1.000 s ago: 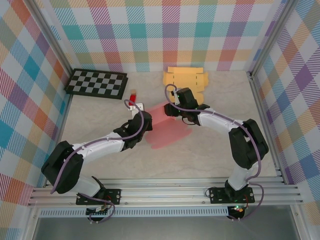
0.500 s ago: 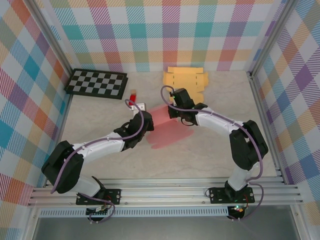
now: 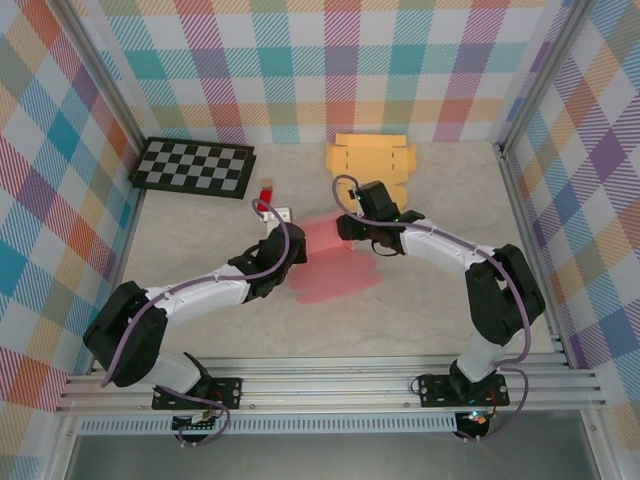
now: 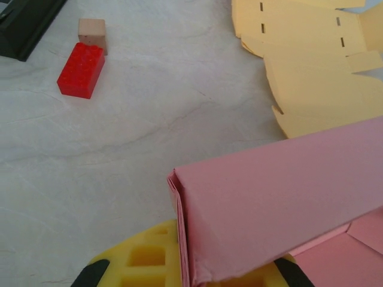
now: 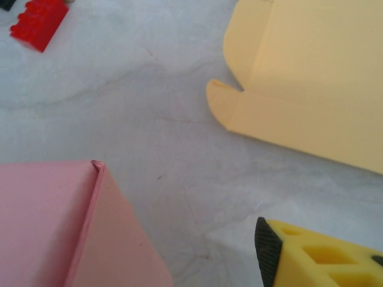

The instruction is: Fold the paper box

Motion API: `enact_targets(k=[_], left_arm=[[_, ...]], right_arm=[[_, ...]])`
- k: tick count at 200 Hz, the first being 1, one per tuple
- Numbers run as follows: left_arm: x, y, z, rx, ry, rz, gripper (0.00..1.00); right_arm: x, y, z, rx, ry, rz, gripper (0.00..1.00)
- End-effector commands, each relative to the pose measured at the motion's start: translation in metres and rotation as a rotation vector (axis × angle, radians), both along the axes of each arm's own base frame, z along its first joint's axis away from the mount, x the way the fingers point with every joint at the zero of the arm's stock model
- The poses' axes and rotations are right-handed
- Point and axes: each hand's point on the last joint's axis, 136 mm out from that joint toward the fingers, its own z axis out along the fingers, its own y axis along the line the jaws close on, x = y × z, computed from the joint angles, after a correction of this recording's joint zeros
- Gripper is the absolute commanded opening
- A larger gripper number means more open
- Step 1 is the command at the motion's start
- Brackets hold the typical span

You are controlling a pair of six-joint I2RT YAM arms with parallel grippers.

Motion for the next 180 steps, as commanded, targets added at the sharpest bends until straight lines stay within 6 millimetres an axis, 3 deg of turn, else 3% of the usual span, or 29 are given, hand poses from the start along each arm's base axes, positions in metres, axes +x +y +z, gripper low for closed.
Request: enact_targets(k=[1, 46, 110, 128, 154, 180], left_arm=[[0.001, 0.012, 0.018, 0.023, -0.052, 0.051, 0.0], [0.002, 0.011, 0.017, 0.019, -0.043, 0.053, 0.0], [0.001, 0.008, 0.021, -0.014, -0.039, 0.05, 0.0], [0.001, 0.009, 0.023, -0.013, -0.042, 0.053, 0.0], [0.001, 0.014, 0.026, 0.02, -0.048, 0.064, 0.0], [0.001, 0.02, 0.027, 0.041, -0.056, 0.078, 0.0]], right_arm=[[-0.016, 0.008, 0.003, 0.061, 0.008, 0.093, 0.62], [-0.027, 0.02, -0.011, 0.098, 0.041, 0.142, 0.64], [-0.003, 0.023, -0.024, -0.011, 0.014, 0.099, 0.54], [-0.005, 0.024, -0.035, -0.074, 0.022, 0.102, 0.45], [-0.006, -0.006, -0.051, -0.221, 0.024, 0.001, 0.09], [-0.007, -0.041, -0.061, -0.377, 0.033, -0.108, 0.0]])
